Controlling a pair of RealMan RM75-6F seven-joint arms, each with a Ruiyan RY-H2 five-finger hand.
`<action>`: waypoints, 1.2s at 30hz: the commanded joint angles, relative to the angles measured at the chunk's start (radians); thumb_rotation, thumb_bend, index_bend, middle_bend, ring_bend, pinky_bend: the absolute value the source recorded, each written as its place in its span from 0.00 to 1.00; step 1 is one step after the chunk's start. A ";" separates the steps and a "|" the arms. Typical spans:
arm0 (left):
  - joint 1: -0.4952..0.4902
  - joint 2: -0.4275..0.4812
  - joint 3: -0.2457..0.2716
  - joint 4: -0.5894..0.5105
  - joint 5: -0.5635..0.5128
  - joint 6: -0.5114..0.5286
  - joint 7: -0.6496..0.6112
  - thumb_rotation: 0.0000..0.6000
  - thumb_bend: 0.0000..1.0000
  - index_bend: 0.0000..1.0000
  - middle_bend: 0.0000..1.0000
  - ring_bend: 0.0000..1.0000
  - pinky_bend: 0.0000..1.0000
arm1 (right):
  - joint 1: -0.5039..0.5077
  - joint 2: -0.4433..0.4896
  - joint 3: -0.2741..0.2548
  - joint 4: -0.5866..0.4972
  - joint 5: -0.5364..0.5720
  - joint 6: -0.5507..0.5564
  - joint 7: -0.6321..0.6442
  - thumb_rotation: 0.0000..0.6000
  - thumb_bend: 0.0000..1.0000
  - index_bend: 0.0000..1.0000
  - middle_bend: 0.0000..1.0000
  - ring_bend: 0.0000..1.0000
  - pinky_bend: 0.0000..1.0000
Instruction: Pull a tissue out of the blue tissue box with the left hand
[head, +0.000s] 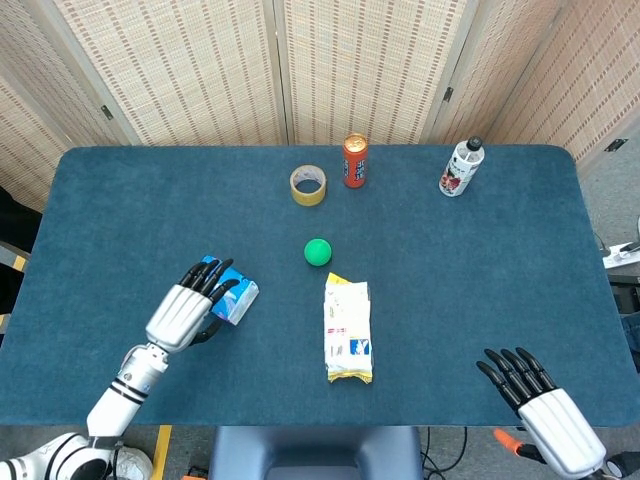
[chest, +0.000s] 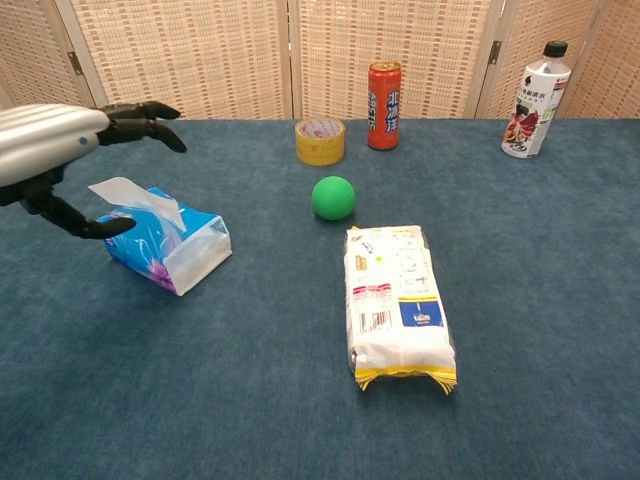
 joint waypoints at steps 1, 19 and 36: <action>-0.055 -0.048 -0.025 0.062 -0.055 -0.055 0.034 1.00 0.41 0.27 0.00 0.00 0.15 | 0.004 0.003 0.001 -0.002 0.004 -0.004 0.006 1.00 0.11 0.00 0.00 0.00 0.01; -0.163 -0.085 -0.029 0.207 -0.214 -0.135 0.098 1.00 0.57 0.54 0.01 0.01 0.15 | 0.013 0.007 0.001 -0.007 0.013 -0.019 0.010 1.00 0.11 0.00 0.00 0.00 0.01; -0.163 0.031 -0.009 0.077 -0.206 -0.060 0.159 1.00 0.68 0.68 0.10 0.02 0.16 | 0.010 0.002 -0.001 -0.004 0.008 -0.014 0.002 1.00 0.11 0.00 0.00 0.00 0.01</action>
